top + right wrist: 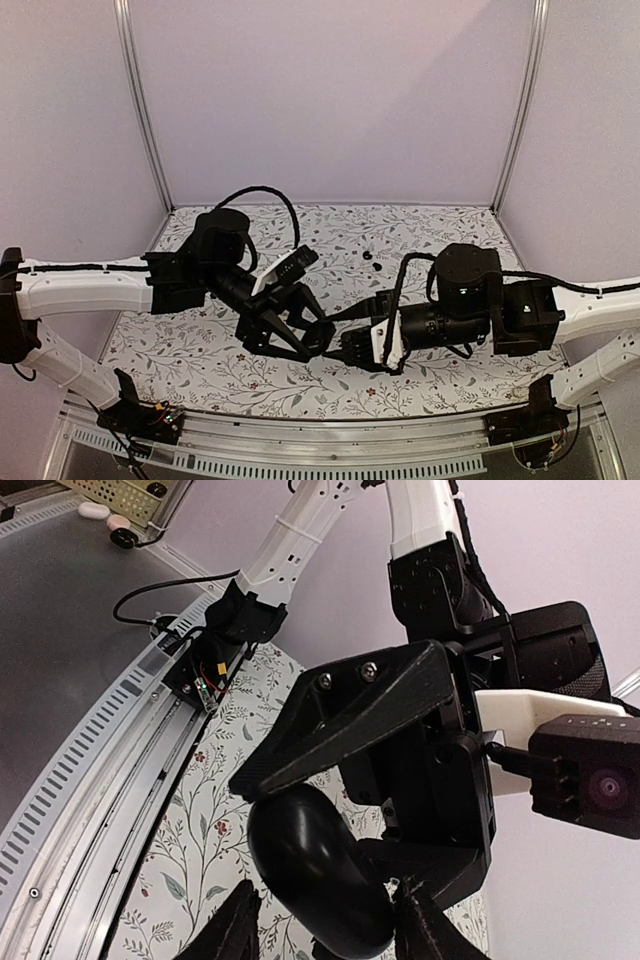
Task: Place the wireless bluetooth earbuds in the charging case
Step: Pass from the left arm to the right
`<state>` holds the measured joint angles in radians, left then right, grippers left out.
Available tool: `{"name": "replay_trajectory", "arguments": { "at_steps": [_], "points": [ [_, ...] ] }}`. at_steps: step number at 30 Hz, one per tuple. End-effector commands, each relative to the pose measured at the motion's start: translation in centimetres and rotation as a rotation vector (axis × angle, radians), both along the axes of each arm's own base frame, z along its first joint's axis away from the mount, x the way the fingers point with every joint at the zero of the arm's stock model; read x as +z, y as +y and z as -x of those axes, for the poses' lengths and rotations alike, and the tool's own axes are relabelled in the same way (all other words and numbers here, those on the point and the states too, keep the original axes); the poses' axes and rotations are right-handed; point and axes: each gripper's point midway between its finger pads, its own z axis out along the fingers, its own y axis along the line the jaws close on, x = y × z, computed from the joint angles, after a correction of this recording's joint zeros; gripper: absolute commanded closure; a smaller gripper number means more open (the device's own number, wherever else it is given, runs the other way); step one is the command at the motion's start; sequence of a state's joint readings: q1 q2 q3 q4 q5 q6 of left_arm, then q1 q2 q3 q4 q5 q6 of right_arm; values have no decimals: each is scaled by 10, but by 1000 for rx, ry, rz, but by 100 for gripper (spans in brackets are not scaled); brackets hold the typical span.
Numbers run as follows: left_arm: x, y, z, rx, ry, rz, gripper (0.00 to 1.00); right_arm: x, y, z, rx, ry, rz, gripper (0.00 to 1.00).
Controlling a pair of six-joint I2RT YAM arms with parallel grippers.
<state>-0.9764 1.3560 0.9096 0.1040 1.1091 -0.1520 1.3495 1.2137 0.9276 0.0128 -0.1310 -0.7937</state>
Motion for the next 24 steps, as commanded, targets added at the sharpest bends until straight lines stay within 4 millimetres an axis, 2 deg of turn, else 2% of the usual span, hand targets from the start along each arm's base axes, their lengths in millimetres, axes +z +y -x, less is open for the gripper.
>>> {"name": "replay_trajectory", "arguments": {
  "at_steps": [1, 8, 9, 11, 15, 16, 18, 19, 21, 24],
  "points": [
    [5, -1, -4, -14, 13, 4, 55, 4, 6, 0, -12, -45, 6, 60],
    [3, -3, -7, 11, 13, -14, 55, 5, 7, 0, -21, -59, 0, 81],
    [4, -3, -7, 10, 12, -12, 53, 5, 7, 1, -20, -60, -1, 84],
    [6, -2, -7, 15, 0, -3, 40, 6, 7, 0, -24, -59, -6, 88],
    [11, -1, -9, 34, -24, 19, 38, 9, 5, 1, -27, -48, -19, 94],
    [12, -1, -9, 39, -28, 23, 42, 9, 6, 1, -27, -37, -22, 87],
    [12, -1, -9, 31, -25, 22, 49, 9, 6, 3, -19, -23, -15, 61],
    [10, -1, -8, 24, -19, 17, 51, 6, 7, 4, -17, -20, -10, 52],
    [8, -2, -8, 9, 0, 0, 53, 5, 6, 4, -14, -21, -11, 44],
    [3, -3, -6, -9, 9, -22, 53, 4, 6, 6, -4, -17, -4, 41]
  ]
}}
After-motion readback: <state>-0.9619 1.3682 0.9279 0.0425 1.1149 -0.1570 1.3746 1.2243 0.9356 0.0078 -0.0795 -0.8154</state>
